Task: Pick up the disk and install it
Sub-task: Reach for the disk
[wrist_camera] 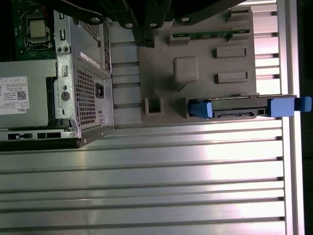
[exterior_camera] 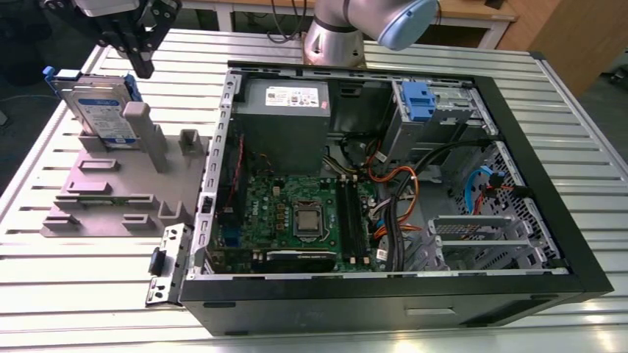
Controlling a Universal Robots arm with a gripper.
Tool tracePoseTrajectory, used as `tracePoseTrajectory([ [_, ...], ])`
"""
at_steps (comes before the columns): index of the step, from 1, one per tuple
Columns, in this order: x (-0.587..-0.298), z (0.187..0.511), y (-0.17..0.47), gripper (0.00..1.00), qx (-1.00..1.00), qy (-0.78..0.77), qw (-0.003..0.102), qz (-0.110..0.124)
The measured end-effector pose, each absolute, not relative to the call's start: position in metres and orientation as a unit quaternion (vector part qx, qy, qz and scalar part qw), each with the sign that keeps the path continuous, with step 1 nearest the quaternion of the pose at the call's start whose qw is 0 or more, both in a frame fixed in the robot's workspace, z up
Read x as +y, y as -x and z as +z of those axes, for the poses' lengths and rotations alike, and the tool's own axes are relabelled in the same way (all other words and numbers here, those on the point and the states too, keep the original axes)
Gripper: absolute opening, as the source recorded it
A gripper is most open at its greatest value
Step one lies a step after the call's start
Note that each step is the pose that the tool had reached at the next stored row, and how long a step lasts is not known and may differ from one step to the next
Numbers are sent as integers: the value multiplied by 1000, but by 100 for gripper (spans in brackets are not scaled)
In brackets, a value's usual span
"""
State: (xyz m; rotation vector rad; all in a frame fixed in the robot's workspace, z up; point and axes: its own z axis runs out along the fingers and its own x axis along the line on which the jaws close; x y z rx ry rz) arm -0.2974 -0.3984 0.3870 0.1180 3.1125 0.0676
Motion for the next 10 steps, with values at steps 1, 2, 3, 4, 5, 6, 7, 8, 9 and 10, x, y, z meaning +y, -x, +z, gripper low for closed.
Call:
tracePoseTrajectory([
  [1,-398,387,298,11,999,-38,13,22],
  [2,-398,387,298,11,999,-38,13,22],
  [3,-398,387,299,11,999,-38,13,22],
  [4,-398,387,299,11,999,-38,13,22],
  [5,-398,387,300,11,999,-38,13,22],
  [6,-398,387,300,11,999,-38,13,22],
  [7,-398,387,301,11,999,-38,13,22],
  [8,-398,387,301,11,999,-38,13,22],
  [9,-398,387,301,11,999,-38,13,22],
  [10,-398,387,302,11,999,-38,13,22],
])
